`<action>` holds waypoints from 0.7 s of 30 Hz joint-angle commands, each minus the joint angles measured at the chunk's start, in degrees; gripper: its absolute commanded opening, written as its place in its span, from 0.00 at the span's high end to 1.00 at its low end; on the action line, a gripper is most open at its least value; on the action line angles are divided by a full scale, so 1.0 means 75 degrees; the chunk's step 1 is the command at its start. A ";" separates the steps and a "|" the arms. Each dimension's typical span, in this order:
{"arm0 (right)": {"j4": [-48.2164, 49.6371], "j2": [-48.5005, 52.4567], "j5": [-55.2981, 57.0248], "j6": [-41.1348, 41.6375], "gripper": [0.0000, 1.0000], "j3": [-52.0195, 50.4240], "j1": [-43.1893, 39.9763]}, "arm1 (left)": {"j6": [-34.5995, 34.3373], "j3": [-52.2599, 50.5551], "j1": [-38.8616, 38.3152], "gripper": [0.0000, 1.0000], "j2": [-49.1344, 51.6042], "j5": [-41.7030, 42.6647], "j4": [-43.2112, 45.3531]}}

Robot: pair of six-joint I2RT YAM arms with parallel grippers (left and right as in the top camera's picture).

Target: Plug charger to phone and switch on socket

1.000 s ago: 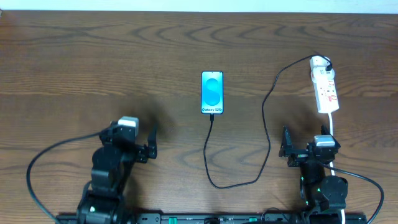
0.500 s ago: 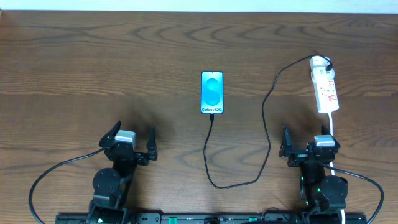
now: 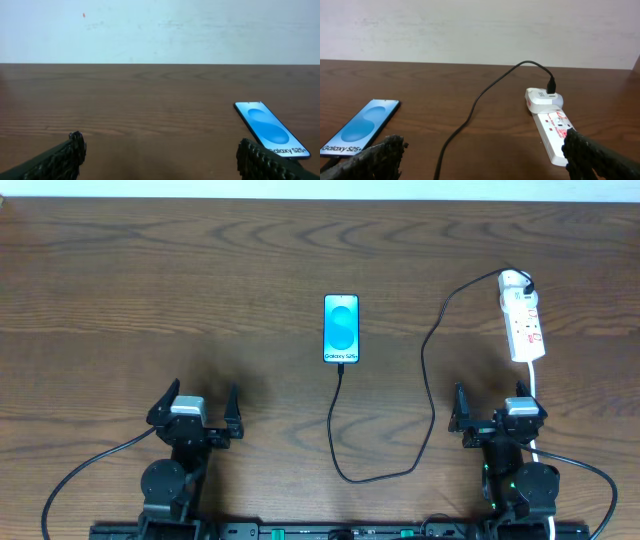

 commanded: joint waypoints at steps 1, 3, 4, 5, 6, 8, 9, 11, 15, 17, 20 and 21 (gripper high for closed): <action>-0.0035 -0.0044 0.0061 -0.0087 0.01 -0.0012 0.0052 | -0.0440 -0.0082 0.0114 0.02 -0.0079 -0.0647 -0.0379; -0.0032 -0.0044 0.0061 -0.0087 0.01 -0.0012 0.0052 | -0.0589 -0.0082 0.0134 0.02 -0.0079 -0.0752 -0.0370; -0.0032 -0.0044 0.0061 -0.0087 0.01 -0.0012 0.0052 | -0.0583 -0.0082 0.0134 0.02 -0.0079 -0.0749 -0.0370; -0.0032 -0.0044 0.0061 -0.0087 0.01 -0.0012 0.0052 | -0.0574 -0.0082 0.0134 0.02 -0.0079 -0.0749 -0.0373; -0.0032 -0.0044 0.0061 -0.0087 0.01 -0.0012 0.0052 | -0.0571 -0.0082 0.0134 0.02 -0.0079 -0.0749 -0.0376; -0.0032 -0.0044 0.0061 -0.0087 0.01 -0.0012 0.0052 | -0.0382 -0.0082 0.0134 0.02 -0.0079 -0.0670 -0.0382; -0.0035 -0.0044 0.0061 -0.0087 0.01 -0.0012 0.0052 | -0.0265 -0.0082 0.0134 0.02 -0.0079 -0.0595 -0.0388; -0.0032 -0.0044 0.0061 -0.0087 0.01 -0.0015 0.0052 | -0.0210 -0.0082 0.0134 0.02 -0.0079 -0.0589 -0.0391; -0.0032 -0.0044 0.0061 -0.0087 0.01 -0.0012 0.0052 | -0.0023 -0.0082 0.0134 0.02 -0.0079 -0.0574 -0.0393; -0.0035 -0.0044 0.0061 -0.0087 0.01 -0.0012 0.0052 | 0.0006 -0.0082 0.0134 0.02 -0.0079 -0.0574 -0.0393; -0.0032 -0.0044 0.0061 -0.0087 0.01 -0.0012 0.0052 | 0.0003 -0.0082 0.0134 0.02 -0.0079 -0.0577 -0.0393; -0.0032 -0.0044 0.0061 -0.0087 0.01 -0.0012 0.0052 | 0.0003 -0.0082 0.0134 0.02 -0.0079 -0.0574 -0.0393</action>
